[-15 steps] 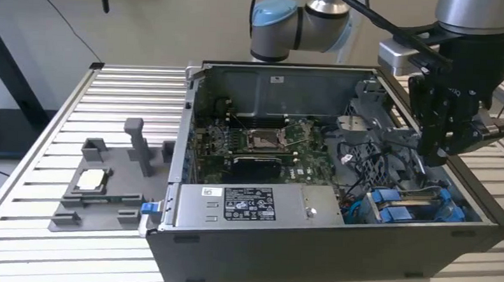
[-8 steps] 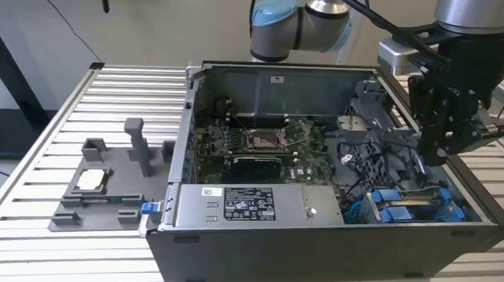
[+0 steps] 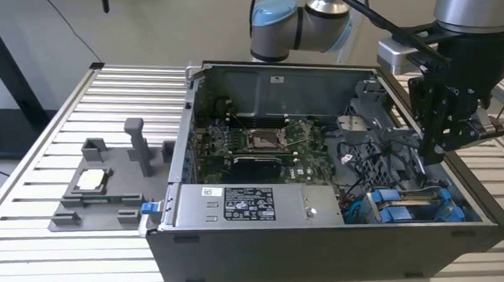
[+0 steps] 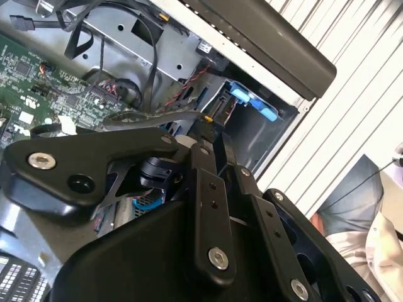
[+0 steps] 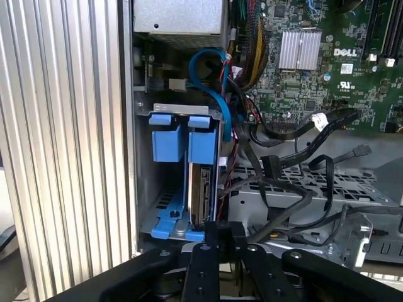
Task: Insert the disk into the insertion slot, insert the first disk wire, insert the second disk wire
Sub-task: 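Insert the first disk wire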
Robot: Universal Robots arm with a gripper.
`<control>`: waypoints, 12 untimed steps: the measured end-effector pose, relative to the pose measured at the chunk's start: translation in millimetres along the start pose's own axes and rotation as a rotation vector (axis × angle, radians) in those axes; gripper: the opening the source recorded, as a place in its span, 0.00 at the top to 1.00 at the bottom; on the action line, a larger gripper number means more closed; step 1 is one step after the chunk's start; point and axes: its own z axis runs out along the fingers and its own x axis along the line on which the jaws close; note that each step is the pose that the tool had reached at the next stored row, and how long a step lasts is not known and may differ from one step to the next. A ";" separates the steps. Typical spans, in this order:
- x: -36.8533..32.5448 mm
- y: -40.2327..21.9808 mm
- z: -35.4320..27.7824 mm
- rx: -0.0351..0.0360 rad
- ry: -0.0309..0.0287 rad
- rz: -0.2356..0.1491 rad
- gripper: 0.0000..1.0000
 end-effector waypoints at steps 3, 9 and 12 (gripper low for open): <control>1.0 -1.7 0.6 -0.0136 -0.0005 -0.001 0.81; 6.3 -7.9 3.7 -0.0823 -0.0040 -0.008 0.81; 10.5 -10.7 5.5 -0.1110 -0.0055 -0.010 0.81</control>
